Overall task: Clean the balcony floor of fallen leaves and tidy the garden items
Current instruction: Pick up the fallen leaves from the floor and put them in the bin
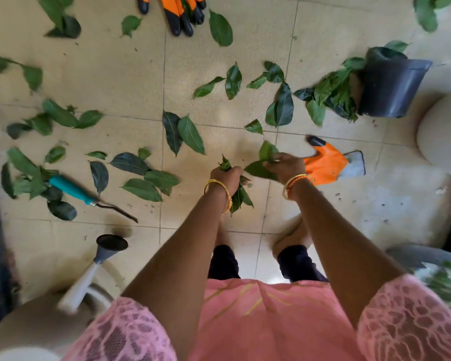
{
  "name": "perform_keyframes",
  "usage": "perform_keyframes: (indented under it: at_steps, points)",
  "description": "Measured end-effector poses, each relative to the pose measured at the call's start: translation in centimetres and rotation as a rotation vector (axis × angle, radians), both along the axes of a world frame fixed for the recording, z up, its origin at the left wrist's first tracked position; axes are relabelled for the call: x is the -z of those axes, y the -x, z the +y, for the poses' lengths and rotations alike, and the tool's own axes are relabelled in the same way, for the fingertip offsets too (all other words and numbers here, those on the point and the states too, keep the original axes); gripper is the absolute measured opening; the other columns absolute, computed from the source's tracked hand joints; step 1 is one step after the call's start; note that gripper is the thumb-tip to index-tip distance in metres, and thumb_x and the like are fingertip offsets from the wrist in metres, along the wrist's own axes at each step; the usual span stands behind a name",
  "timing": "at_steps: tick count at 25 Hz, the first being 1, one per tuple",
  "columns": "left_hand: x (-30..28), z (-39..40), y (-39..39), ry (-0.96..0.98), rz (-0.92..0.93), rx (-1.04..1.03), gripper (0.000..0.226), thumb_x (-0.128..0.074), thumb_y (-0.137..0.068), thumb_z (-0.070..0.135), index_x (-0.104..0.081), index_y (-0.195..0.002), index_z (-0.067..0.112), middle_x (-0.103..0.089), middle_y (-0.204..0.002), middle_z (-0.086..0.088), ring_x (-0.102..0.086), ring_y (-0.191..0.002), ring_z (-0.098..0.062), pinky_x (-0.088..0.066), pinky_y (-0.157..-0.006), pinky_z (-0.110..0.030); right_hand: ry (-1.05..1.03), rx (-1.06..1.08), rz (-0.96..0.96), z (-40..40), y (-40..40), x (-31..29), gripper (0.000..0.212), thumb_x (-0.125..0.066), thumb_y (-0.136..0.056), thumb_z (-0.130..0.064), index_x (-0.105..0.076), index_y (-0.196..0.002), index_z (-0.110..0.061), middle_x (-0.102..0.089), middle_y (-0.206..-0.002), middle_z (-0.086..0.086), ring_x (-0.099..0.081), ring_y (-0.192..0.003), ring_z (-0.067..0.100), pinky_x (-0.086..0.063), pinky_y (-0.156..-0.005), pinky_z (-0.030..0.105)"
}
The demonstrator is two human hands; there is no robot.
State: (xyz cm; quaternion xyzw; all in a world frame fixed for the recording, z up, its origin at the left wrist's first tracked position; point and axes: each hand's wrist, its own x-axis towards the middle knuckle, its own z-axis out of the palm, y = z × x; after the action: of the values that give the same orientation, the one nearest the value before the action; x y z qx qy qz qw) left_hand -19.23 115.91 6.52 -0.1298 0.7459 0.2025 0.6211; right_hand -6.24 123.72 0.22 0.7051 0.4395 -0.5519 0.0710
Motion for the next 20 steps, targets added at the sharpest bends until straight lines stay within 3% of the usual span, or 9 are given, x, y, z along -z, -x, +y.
perform_keyframes:
  at_steps: [1, 3, 6, 9, 11, 12, 14, 16, 20]
  points:
    - [-0.2, 0.2, -0.6, -0.013, 0.021, 0.011, 0.030, -0.054, -0.090, 0.021, -0.064, -0.108, 0.000, -0.067, -0.091, -0.011, -0.058, -0.076, -0.023, -0.045, -0.059, -0.022, 0.082, 0.031, 0.091, -1.2, 0.6, -1.1, 0.013, -0.070, -0.079, -0.001, -0.065, -0.088, -0.009, -0.065, -0.080, 0.005, -0.061, -0.072, 0.016, -0.054, -0.068, 0.016]
    - [-0.7, 0.3, -1.6, -0.026, 0.064, 0.093, 0.046, -0.053, -0.093, 0.039, -0.060, -0.118, 0.001, -0.064, -0.107, -0.014, -0.058, -0.091, -0.028, -0.045, -0.074, -0.027, 0.193, 0.122, 0.191, -3.5, 1.3, -2.7, 0.022, -0.067, -0.077, 0.009, -0.064, -0.073, -0.012, -0.064, -0.067, 0.008, -0.061, -0.063, 0.021, -0.056, -0.067, 0.031]
    - [-1.2, -0.1, -2.4, -0.042, 0.092, 0.203, 0.065, -0.052, -0.087, 0.058, -0.057, -0.124, 0.005, -0.062, -0.118, -0.015, -0.058, -0.107, -0.032, -0.045, -0.088, -0.034, 0.208, 0.121, 0.165, -4.3, 1.2, -4.0, 0.027, -0.065, -0.078, 0.012, -0.063, -0.072, -0.015, -0.065, -0.066, 0.010, -0.062, -0.061, 0.022, -0.057, -0.064, 0.031]
    - [-1.4, 0.3, -2.0, -0.063, 0.064, 0.098, 0.048, -0.056, -0.092, 0.040, -0.057, -0.125, 0.006, -0.062, -0.112, -0.011, -0.057, -0.096, -0.026, -0.045, -0.081, -0.030, 0.384, 0.219, 0.332, -2.1, 1.2, -5.2, 0.025, -0.061, -0.081, 0.013, -0.061, -0.085, -0.012, -0.068, -0.066, 0.005, -0.067, -0.060, 0.015, -0.058, -0.061, 0.026]
    - [-1.1, 0.9, -1.3, -0.040, 0.082, 0.029, 0.038, -0.056, -0.092, 0.029, -0.058, -0.121, 0.005, -0.063, -0.111, -0.012, -0.055, -0.090, -0.026, -0.046, -0.079, -0.031, 0.465, 0.243, 0.377, -0.5, 1.6, -5.2, 0.015, -0.061, -0.086, 0.002, -0.061, -0.088, -0.013, -0.068, -0.075, 0.005, -0.066, -0.064, 0.013, -0.056, -0.060, 0.025]
    - [-0.8, 1.2, -1.0, -0.033, 0.097, 0.016, 0.034, -0.055, -0.092, 0.026, -0.058, -0.119, 0.005, -0.062, -0.108, -0.012, -0.054, -0.089, -0.027, -0.045, -0.078, -0.032, 0.419, 0.207, 0.333, 0.1, 1.9, -4.9, 0.009, -0.061, -0.087, -0.003, -0.061, -0.086, -0.012, -0.068, -0.079, 0.007, -0.066, -0.067, 0.015, -0.055, -0.062, 0.026]
    - [-0.1, 1.7, -0.4, -0.025, 0.136, -0.002, 0.030, -0.053, -0.092, 0.023, -0.058, -0.116, 0.005, -0.059, -0.102, -0.011, -0.052, -0.088, -0.026, -0.041, -0.076, -0.032, 0.085, -0.020, 0.068, 1.1, 1.8, -2.4, 0.006, -0.062, -0.088, -0.010, -0.066, -0.084, -0.008, -0.069, -0.089, 0.014, -0.066, -0.077, 0.025, -0.054, -0.071, 0.032]
    - [1.0, 1.9, 0.4, -0.030, 0.143, -0.032, 0.028, -0.052, -0.092, 0.022, -0.057, -0.115, 0.006, -0.056, -0.097, -0.010, -0.050, -0.089, -0.025, -0.038, -0.076, -0.031, -0.206, -0.282, -0.231, 1.7, 1.1, 0.5, 0.017, -0.062, -0.087, -0.019, -0.069, -0.096, -0.006, -0.069, -0.102, 0.016, -0.063, -0.096, 0.034, -0.048, -0.082, 0.035]
    - [2.9, 1.2, 2.0, -0.040, 0.142, -0.060, 0.012, -0.054, -0.092, 0.023, -0.050, -0.097, 0.012, -0.051, -0.076, -0.002, -0.050, -0.087, -0.024, -0.037, -0.076, -0.030, -0.253, -0.489, -0.330, 1.7, 0.6, 4.6, 0.034, -0.061, -0.089, -0.024, -0.055, -0.114, -0.001, -0.058, -0.113, 0.023, -0.054, -0.107, 0.039, -0.043, -0.083, 0.038]
